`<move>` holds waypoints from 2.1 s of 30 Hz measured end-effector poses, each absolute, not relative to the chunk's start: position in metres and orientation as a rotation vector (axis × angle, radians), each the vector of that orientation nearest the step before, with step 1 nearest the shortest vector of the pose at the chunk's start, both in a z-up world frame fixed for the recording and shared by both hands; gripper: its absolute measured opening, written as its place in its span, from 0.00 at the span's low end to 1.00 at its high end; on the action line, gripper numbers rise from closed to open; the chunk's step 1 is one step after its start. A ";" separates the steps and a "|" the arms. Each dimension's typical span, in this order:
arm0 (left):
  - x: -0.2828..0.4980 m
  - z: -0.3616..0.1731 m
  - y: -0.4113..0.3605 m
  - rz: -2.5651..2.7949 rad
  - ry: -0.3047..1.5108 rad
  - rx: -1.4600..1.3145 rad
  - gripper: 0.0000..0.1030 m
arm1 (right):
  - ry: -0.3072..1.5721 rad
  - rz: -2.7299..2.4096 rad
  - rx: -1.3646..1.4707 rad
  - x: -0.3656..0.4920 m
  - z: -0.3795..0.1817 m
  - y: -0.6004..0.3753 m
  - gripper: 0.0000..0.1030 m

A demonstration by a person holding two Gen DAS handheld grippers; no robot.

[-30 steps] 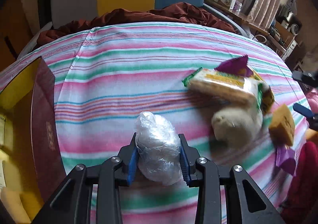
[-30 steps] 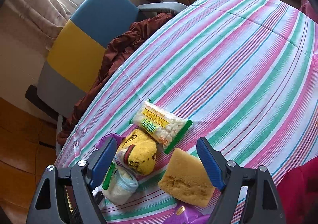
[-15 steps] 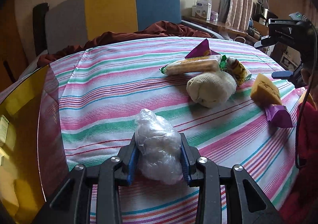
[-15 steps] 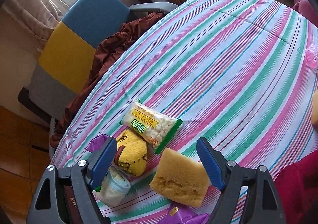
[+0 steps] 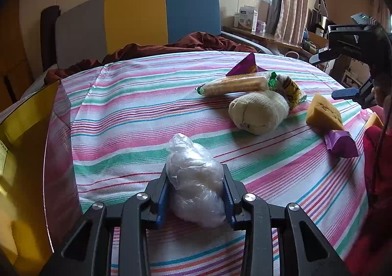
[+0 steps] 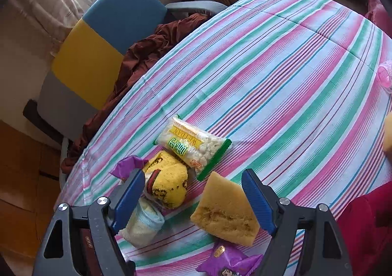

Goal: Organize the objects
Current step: 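Hold the white bundle with the left tool while the right tool approaches a purple packet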

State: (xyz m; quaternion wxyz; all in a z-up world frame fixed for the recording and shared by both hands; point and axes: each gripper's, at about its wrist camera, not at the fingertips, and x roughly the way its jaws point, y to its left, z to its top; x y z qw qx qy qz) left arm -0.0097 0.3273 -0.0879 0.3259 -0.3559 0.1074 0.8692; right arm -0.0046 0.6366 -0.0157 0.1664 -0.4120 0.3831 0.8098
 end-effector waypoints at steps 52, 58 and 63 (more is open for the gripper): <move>-0.014 -0.089 0.321 2.245 0.222 -0.937 0.36 | 0.177 2.310 -2.020 0.019 -0.036 0.573 0.36; -0.013 -0.089 0.321 2.248 0.233 -0.937 0.37 | 0.134 2.301 -2.036 0.021 -0.038 0.570 0.36; -0.012 -0.087 0.322 2.247 0.249 -0.946 0.37 | 0.095 2.291 -2.046 0.024 -0.037 0.572 0.36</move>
